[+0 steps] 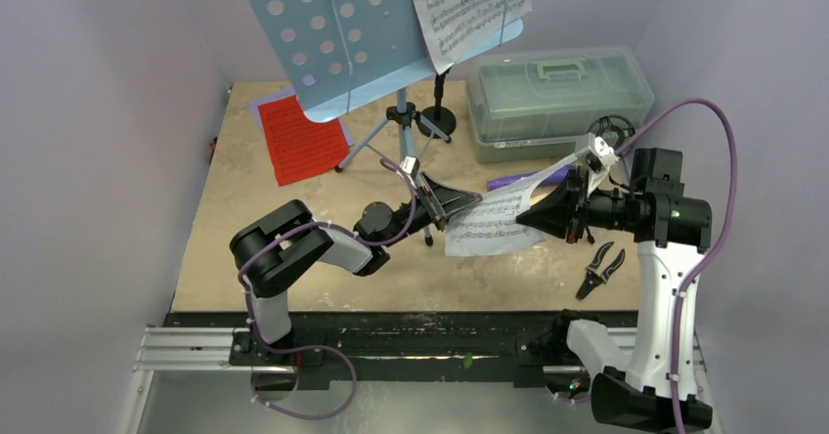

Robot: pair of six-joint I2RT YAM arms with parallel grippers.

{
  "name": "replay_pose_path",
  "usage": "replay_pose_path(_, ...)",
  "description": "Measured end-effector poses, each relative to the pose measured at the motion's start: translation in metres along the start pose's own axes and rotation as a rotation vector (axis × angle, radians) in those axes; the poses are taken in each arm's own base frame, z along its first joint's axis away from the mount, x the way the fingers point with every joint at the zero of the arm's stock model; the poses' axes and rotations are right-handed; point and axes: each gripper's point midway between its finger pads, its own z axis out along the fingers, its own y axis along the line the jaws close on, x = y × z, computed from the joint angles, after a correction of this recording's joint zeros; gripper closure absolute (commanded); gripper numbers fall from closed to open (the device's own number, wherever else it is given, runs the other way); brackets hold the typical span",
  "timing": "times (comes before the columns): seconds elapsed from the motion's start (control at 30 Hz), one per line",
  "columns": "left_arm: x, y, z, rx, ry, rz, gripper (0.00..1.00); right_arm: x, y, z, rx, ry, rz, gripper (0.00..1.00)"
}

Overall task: Pack up the instrument practice props
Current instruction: Pick up the sheet music from the music stand.

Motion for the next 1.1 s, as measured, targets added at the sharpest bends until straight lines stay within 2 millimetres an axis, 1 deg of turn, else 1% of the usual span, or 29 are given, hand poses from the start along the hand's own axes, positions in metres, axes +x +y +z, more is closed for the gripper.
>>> replay_pose_path(0.07,-0.003,0.001,0.000,-0.004,-0.010,-0.009,0.37,0.000,0.004,0.000,-0.004,0.000,-0.014,1.00)
replay_pose_path(0.17,-0.011,0.004,0.001,-0.009,-0.029,-0.020,0.51,0.000,0.008,0.000,-0.006,0.001,-0.027,1.00)
replay_pose_path(0.3,-0.026,0.000,0.003,0.002,-0.056,-0.012,0.80,0.002,0.008,-0.001,0.009,0.010,-0.038,1.00)
replay_pose_path(0.37,-0.032,-0.001,0.003,0.006,-0.064,-0.006,0.97,0.003,0.009,-0.001,0.013,0.012,-0.043,1.00)
replay_pose_path(0.4,-0.035,-0.001,0.002,0.005,-0.066,-0.003,1.00,0.004,0.009,-0.001,0.014,0.013,-0.044,1.00)
replay_pose_path(0.5,-0.039,-0.002,0.000,0.008,-0.057,0.007,1.00,0.008,0.007,-0.002,0.027,0.024,-0.048,1.00)
replay_pose_path(0.6,-0.040,-0.007,-0.001,0.018,-0.044,0.026,1.00,0.009,0.006,-0.002,0.028,0.027,-0.050,1.00)
replay_pose_path(0.63,-0.041,-0.009,-0.001,0.024,-0.043,0.034,1.00,0.009,0.006,-0.002,0.028,0.027,-0.050,0.98)
replay_pose_path(0.67,-0.041,-0.013,-0.002,0.031,-0.039,0.044,1.00,0.009,0.006,-0.002,0.029,0.027,-0.050,0.94)
replay_pose_path(0.7,-0.042,-0.017,-0.003,0.039,-0.037,0.053,1.00,0.009,0.005,-0.002,0.029,0.028,-0.047,0.85)
replay_pose_path(0.77,-0.043,-0.026,-0.006,0.055,-0.035,0.070,1.00,0.011,0.003,-0.001,0.033,0.031,-0.036,0.59)
replay_pose_path(0.83,-0.044,-0.037,-0.009,0.078,-0.032,0.094,1.00,0.013,0.001,-0.001,0.039,0.036,-0.019,0.40)
replay_pose_path(0.87,-0.045,-0.044,-0.011,0.090,-0.033,0.109,1.00,0.014,0.000,-0.001,0.043,0.038,-0.016,0.32)
replay_pose_path(0.93,-0.045,-0.053,-0.015,0.108,-0.030,0.134,1.00,0.015,-0.004,0.000,0.050,0.043,-0.004,0.20)
replay_pose_path(1.0,-0.046,-0.062,-0.020,0.125,-0.026,0.168,1.00,0.015,-0.007,0.000,0.053,0.044,0.003,0.11)
replay_pose_path(1.07,-0.047,-0.067,-0.025,0.136,-0.018,0.206,1.00,0.014,-0.010,0.001,0.054,0.043,0.008,0.03)
replay_pose_path(1.1,-0.045,-0.071,-0.029,0.144,-0.010,0.237,1.00,0.014,-0.011,0.001,0.055,0.042,0.010,0.01)
